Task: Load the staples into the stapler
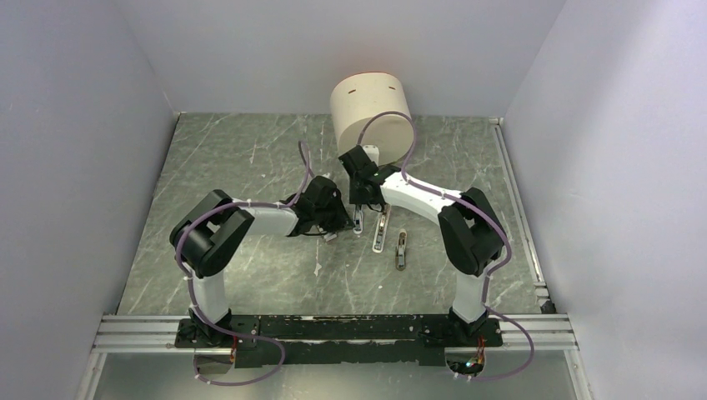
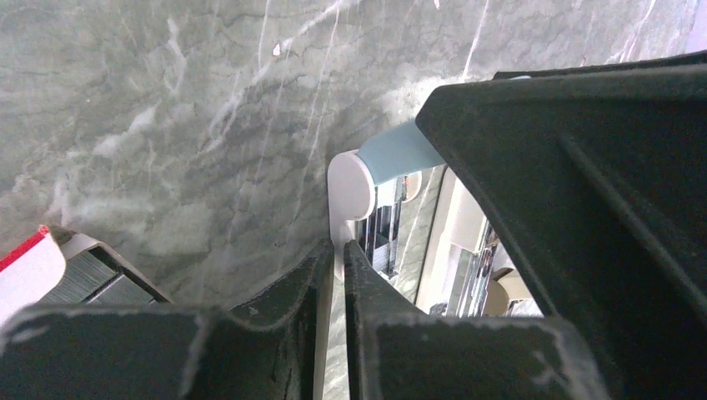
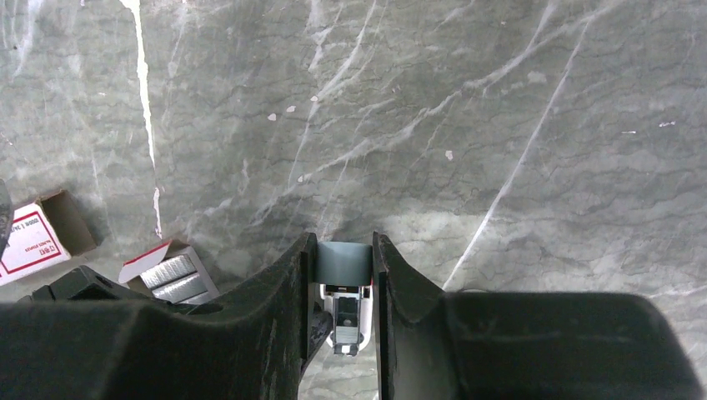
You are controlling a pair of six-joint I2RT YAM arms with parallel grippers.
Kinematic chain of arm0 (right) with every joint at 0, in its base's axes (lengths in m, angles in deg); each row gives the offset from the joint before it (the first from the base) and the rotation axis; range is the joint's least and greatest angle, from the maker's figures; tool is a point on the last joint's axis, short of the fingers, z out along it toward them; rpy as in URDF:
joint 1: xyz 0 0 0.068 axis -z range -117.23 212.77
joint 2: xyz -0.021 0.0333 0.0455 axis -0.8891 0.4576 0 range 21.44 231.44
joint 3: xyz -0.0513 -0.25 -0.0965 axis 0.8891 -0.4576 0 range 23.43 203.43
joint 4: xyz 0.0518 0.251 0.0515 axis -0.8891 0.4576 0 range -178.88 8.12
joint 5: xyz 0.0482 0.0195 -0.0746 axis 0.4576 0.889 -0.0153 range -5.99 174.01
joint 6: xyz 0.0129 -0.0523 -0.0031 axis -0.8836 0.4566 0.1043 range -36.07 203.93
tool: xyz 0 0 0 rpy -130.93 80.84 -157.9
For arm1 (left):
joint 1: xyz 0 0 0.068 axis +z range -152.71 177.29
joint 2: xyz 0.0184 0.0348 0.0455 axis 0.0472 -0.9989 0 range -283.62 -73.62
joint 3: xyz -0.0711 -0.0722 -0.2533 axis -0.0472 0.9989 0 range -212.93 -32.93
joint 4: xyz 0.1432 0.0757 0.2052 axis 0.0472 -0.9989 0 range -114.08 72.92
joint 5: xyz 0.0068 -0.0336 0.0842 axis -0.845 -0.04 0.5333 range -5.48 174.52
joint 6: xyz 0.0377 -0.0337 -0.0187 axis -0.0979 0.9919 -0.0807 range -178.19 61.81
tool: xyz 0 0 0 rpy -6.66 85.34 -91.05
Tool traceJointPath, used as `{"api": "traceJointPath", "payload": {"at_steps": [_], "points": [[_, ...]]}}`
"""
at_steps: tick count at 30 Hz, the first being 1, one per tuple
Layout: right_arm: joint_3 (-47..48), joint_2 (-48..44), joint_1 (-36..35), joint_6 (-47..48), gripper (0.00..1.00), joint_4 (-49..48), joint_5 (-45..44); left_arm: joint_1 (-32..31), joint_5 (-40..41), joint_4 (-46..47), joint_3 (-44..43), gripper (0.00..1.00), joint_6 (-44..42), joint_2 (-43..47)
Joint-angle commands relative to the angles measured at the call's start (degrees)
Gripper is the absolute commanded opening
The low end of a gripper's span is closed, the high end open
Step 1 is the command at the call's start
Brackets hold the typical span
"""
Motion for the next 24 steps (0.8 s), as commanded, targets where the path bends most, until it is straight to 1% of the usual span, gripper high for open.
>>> {"api": "traceJointPath", "payload": {"at_steps": [1, 5, 10, 16, 24], "points": [[-0.81, -2.04, -0.34, 0.02, 0.23, -0.56, 1.33, 0.31, -2.35, 2.01, -0.40, 0.15, -0.83, -1.53], [-0.81, -2.98, -1.09, 0.59, 0.23, 0.61, 1.79, 0.31, -2.10, 0.60, -0.07, 0.11, -0.16, -2.18], [-2.35, -5.17, -2.35, -0.98, 0.23, 2.94, 2.03, 0.36, -1.02, -0.62, 0.65, 0.08, 0.70, -2.21], [-5.40, -8.51, -3.64, -2.44, 0.21, 3.62, 1.22, 0.34, -0.29, -1.21, 1.16, 0.06, 0.91, -1.93], [-6.73, -8.62, -4.80, -1.98, 0.19, 4.44, 1.51, 0.38, -1.23, -0.81, 0.47, 0.05, 0.95, -3.60]]}}
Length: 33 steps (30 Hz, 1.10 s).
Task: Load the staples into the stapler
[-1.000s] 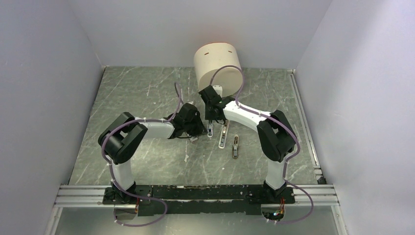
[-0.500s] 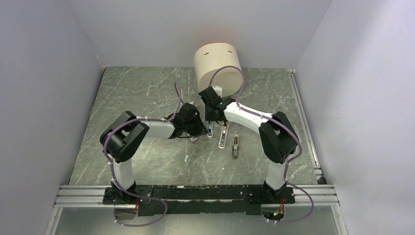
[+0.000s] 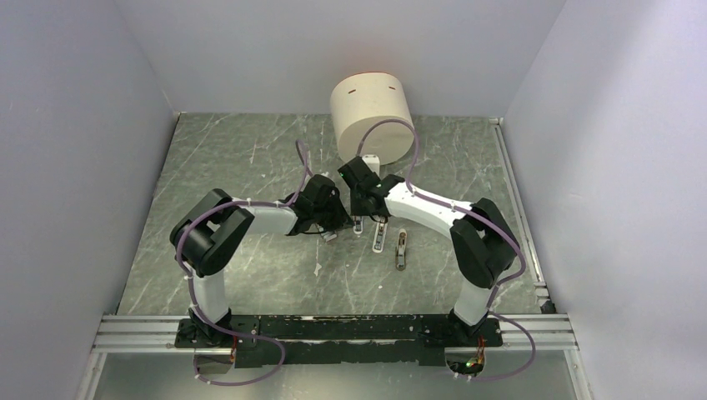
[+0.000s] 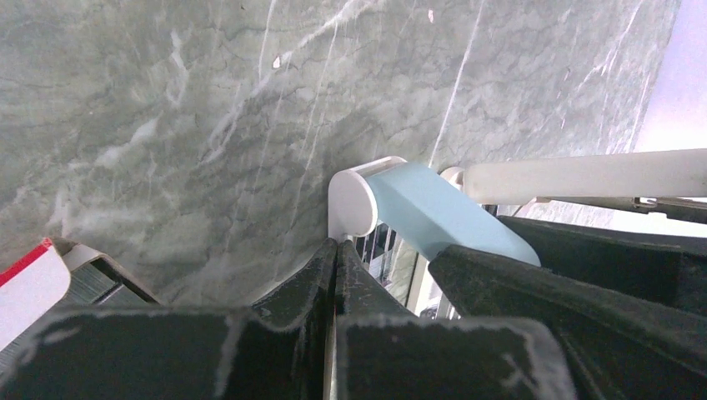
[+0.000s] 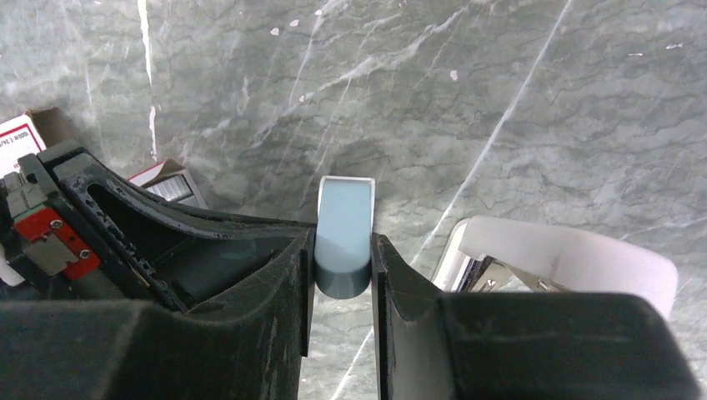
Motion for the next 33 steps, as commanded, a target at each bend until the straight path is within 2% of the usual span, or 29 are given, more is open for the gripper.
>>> {"api": "traceJointPath", "payload": {"at_steps": [1, 19, 33], "points": [[-0.99, -1.78, -1.33, -0.55, 0.19, 2.38, 2.16, 0.01, -0.30, -1.87, 0.44, 0.05, -0.40, -3.35], [-4.15, 1.46, -2.54, -1.02, 0.19, 1.79, 3.54, 0.08, 0.71, -2.46, 0.49, 0.05, -0.22, -2.68], [-5.85, 4.96, -2.72, -2.36, 0.17, -0.40, 2.20, 0.14, 3.14, -4.75, 0.30, 0.07, -2.22, 6.05]]}}
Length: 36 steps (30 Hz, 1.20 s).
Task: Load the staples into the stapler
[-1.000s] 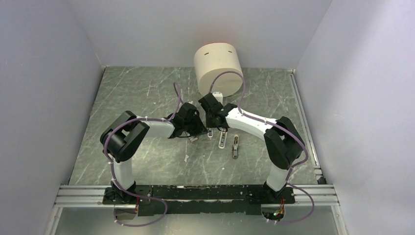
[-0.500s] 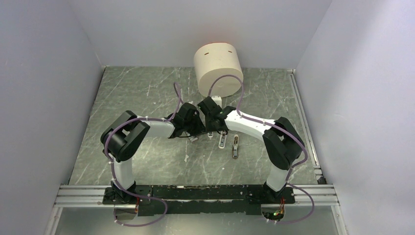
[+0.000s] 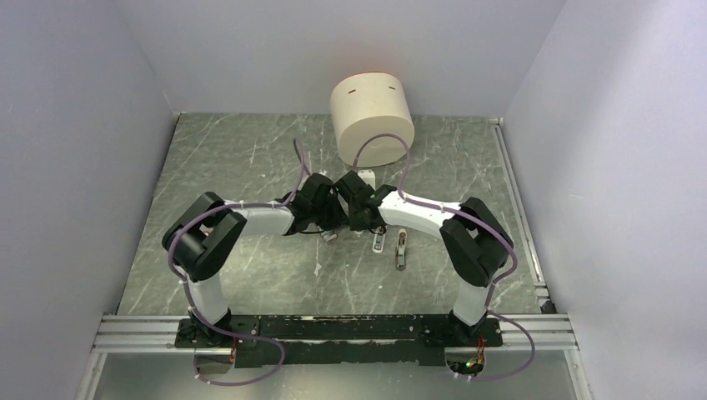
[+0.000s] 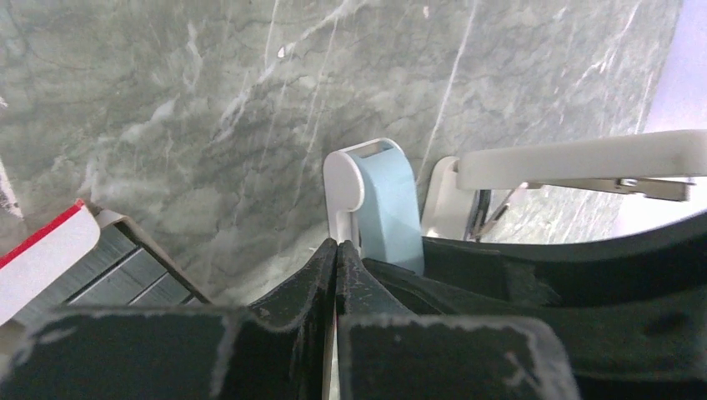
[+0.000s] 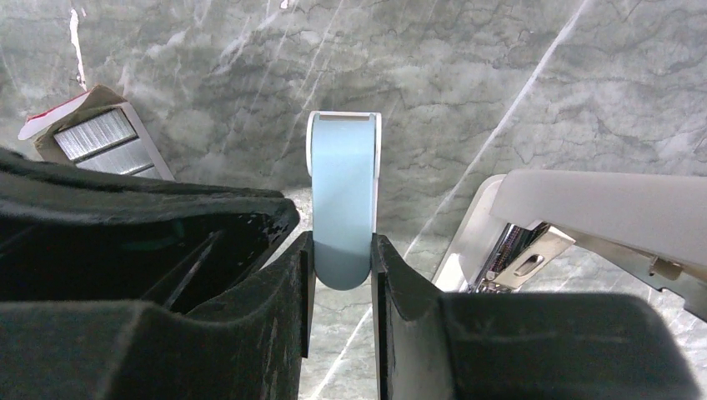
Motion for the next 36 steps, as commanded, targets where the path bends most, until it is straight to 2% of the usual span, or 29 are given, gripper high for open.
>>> {"api": "traceJointPath", "payload": {"at_steps": [1, 11, 29, 36], "points": [[-1.54, 3.00, -0.27, -1.03, 0.17, -0.16, 0.58, 0.01, 2.77, -2.24, 0.02, 0.07, -1.53, 4.29], [1.04, 5.21, -0.27, -1.65, 0.20, 2.00, -0.06, 0.16, 7.12, -5.45, 0.46, 0.08, -2.67, 7.52], [7.48, -2.32, 0.18, -0.97, 0.49, 7.33, -2.95, 0.18, 8.59, -7.84, -0.56, 0.12, -5.26, 10.11], [6.80, -11.37, 2.08, -0.76, 0.56, 7.97, -6.63, 0.18, 7.76, -6.94, 0.89, 0.14, -6.50, 14.10]]}}
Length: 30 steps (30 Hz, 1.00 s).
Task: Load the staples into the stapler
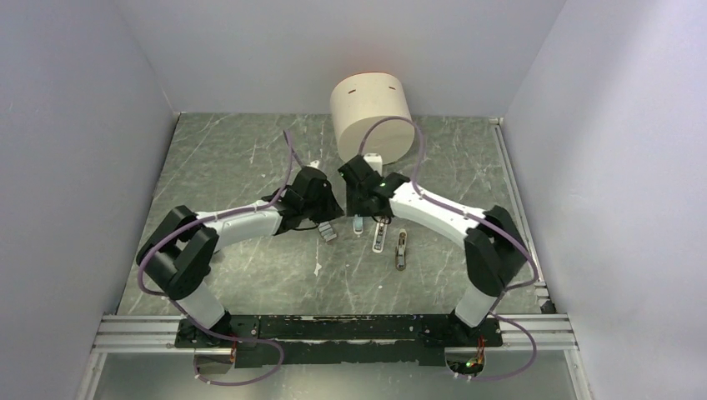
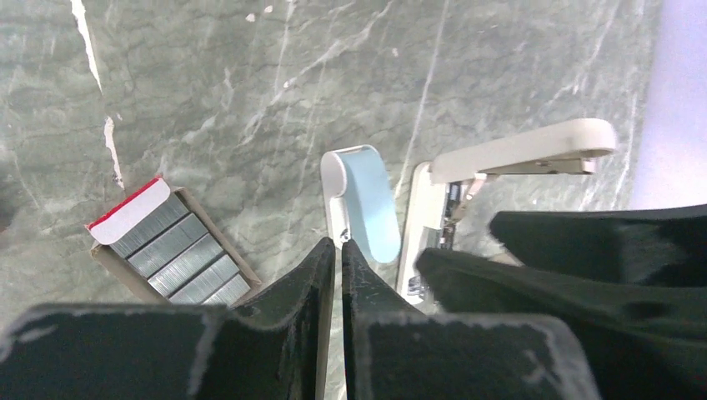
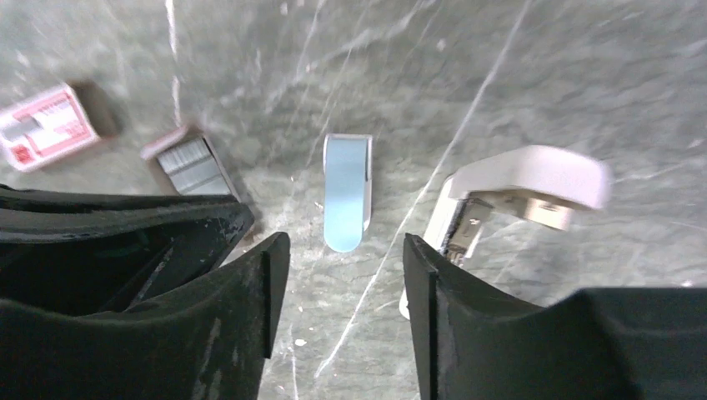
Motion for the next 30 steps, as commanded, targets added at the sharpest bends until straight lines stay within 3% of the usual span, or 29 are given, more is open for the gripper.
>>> {"api": "traceJointPath", "payload": {"at_steps": [1, 9, 17, 21, 24, 30], "points": [[0.59, -8.14, 1.96, -0.03, 0.59, 1.20, -5.54, 0.17, 0.69, 1.01, 1.11, 0.14, -1.88, 4.67], [-0.22, -12.72, 7.72, -0.03, 0.68, 3.03, -10.57, -0.01, -2.50, 0.37, 2.27, 0.19, -3.88, 10.63], [1.88, -5.65, 9.80, 0.94, 0.74, 2.88, -8.34, -0.08, -4.38, 0.18, 4.24, 0.42, -3.05, 12.97], [1.03, -4.49, 9.87, 0.75, 0.68, 2.08, -6.89, -0.09, -5.12, 0.76, 5.46, 0.53, -1.96, 13.02], [0.91, -4.00, 9.90, 0.58, 0.59, 2.36, -6.65, -0.09, -5.36, 0.38, 5.42, 0.61, -1.65, 12.16], [1.23, -2.90, 9.91, 0.19, 0.48, 3.16, -6.48, -0.13, -6.05, 0.60, 5.04, 0.65, -1.60, 10.92]]}}
